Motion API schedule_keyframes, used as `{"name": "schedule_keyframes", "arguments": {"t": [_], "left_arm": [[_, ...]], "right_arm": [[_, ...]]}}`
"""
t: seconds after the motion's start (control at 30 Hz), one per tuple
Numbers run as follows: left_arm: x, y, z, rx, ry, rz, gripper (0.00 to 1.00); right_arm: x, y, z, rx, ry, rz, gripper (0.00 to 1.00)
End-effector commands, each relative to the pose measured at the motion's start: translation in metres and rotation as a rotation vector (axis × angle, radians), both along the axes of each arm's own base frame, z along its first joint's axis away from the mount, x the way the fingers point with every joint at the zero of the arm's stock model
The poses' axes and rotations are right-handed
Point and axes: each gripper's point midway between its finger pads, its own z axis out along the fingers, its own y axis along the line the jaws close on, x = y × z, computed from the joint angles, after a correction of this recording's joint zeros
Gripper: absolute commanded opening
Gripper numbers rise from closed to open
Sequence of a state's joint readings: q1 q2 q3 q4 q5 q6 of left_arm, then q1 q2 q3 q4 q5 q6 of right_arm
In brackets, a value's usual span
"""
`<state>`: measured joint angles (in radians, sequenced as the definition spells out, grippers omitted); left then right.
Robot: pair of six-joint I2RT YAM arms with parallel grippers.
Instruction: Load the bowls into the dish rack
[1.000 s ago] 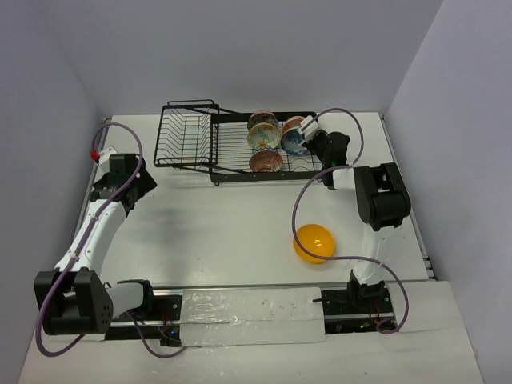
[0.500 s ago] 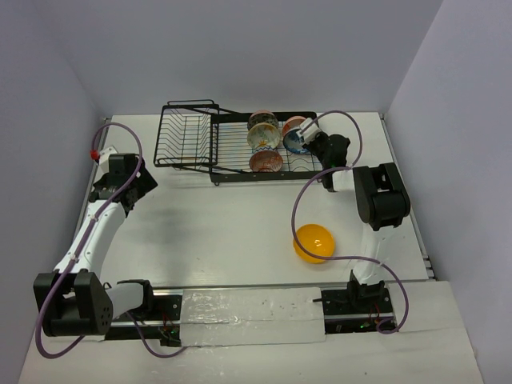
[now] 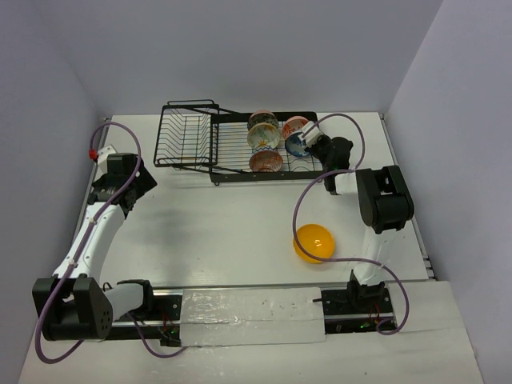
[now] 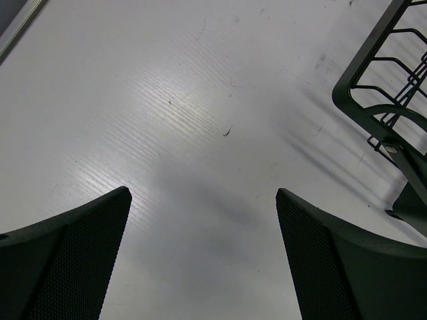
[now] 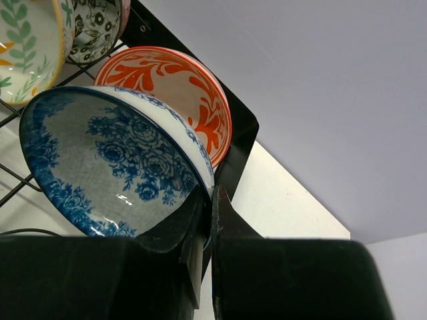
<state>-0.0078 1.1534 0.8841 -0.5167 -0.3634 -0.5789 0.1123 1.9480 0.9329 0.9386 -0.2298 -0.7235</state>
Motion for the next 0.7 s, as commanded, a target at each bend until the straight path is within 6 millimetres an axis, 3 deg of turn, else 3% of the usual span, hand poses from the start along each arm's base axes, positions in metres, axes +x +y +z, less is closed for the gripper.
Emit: {"name": "schedule_keyframes", "arguments": {"t": [0.0,0.13,0.23,0.27,0.33,0.67], "left_arm": [[0.008,0.001,0.021,0.005,-0.073,-0.011,0.95],[0.008,0.001,0.022,0.008,-0.077,-0.011,0.96],[0.008,0.001,0.023,0.007,-0.079,-0.012,0.96],[0.009,0.000,0.023,0.005,-0.081,-0.016,0.96],[0.009,-0.001,0.024,0.003,-0.085,-0.023,0.96],[0.009,-0.001,0.024,0.003,-0.087,-0.023,0.96]], "right_arm": [[-0.010,-0.009,-0.015,-0.038,0.072,-0.010,0.00],[-0.011,-0.006,-0.015,-0.039,0.083,0.004,0.06],[-0.012,-0.005,-0.012,-0.038,0.091,0.014,0.18],[-0.012,-0.004,-0.013,-0.037,0.094,0.019,0.27],[-0.013,-0.003,-0.011,-0.032,0.094,0.022,0.33],[-0.013,-0.007,0.006,-0.008,0.088,-0.006,0.47]]}}
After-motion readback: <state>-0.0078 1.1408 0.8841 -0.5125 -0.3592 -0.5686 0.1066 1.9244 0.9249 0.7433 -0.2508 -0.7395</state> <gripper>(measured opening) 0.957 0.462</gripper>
